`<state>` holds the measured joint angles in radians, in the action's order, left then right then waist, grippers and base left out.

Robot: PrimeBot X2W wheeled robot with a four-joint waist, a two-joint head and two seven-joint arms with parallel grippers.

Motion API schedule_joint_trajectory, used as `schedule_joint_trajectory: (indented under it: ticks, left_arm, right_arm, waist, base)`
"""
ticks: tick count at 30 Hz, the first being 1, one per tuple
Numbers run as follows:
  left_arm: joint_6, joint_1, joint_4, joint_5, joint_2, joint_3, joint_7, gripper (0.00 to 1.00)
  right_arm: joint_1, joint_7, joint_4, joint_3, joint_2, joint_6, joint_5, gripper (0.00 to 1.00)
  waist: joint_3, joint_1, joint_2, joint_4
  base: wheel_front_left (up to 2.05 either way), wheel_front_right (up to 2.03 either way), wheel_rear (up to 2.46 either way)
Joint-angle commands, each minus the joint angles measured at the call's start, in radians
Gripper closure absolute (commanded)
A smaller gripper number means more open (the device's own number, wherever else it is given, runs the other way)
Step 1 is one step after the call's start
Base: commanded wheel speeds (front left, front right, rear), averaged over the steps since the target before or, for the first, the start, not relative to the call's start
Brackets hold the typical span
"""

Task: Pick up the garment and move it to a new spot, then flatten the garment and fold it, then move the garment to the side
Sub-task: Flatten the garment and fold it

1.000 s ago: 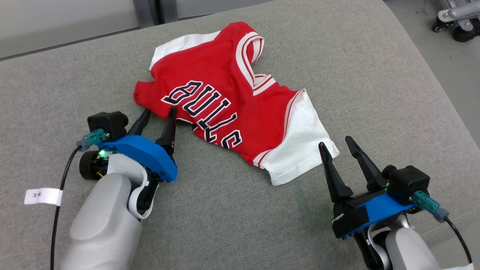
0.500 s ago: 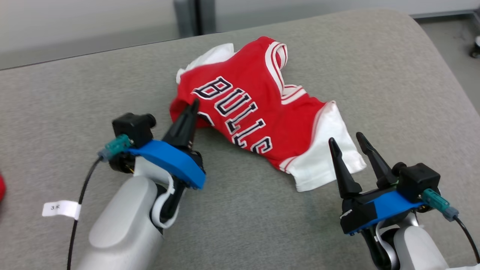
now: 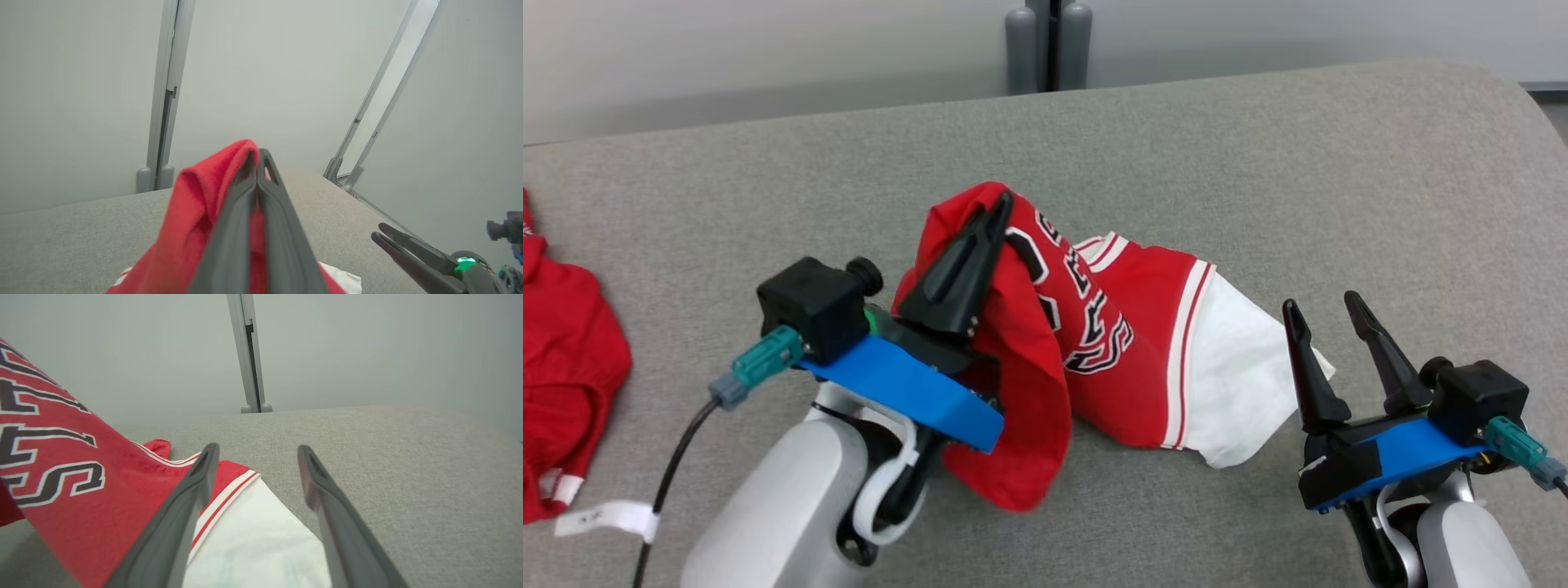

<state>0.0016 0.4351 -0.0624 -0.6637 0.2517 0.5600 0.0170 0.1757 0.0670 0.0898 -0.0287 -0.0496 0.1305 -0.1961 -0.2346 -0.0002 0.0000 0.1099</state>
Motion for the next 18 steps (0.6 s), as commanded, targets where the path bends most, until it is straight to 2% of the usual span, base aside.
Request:
schedule_joint_trajectory:
  ticks: [1,8,11,12,13,18]
  left_arm:
    - [0.019,0.025,0.021,0.013,0.021,-0.016,-0.015,1.0]
    - [0.088,0.131,0.273,0.117,0.089,-0.056,-0.005,1.0]
    - [0.13,0.177,0.374,0.147,0.09,-0.077,0.027,1.0]
    - [0.143,0.191,0.408,0.154,0.09,-0.087,0.041,0.75]
    - [0.15,0.199,0.437,0.15,0.083,-0.093,0.053,0.0]
    - [0.125,0.221,0.546,0.133,0.057,-0.103,0.118,0.0]
  right_arm:
    - [-0.003,-0.001,-0.005,-0.002,-0.002,0.001,-0.004,0.0]
    - [0.018,0.012,-0.002,-0.03,-0.002,0.001,-0.027,0.0]
    - [0.027,0.018,0.004,-0.031,-0.001,0.001,-0.032,0.0]
    - [0.029,0.021,0.005,-0.031,-0.001,0.001,-0.033,0.0]
    - [0.029,0.023,0.007,-0.031,-0.001,0.001,-0.033,0.0]
    - [0.041,0.021,0.013,-0.029,-0.001,0.001,-0.024,0.0]
  waist:
    - [-0.011,0.0002,0.0,0.011]
    - [-0.077,0.0002,0.0,0.062]
    - [-0.101,0.0002,0.0,0.07]
    - [-0.108,0.0002,0.0,0.07]
    - [-0.112,0.0002,0.0,0.07]
    - [-0.115,0.0002,0.0,0.055]
  base:
    - [0.0,0.0,0.0]
    - [0.0,0.0,0.0]
    - [0.0,0.0,0.0]
    - [0.0,0.0,0.0]
    - [0.0,0.0,0.0]
    - [0.0,0.0,0.0]
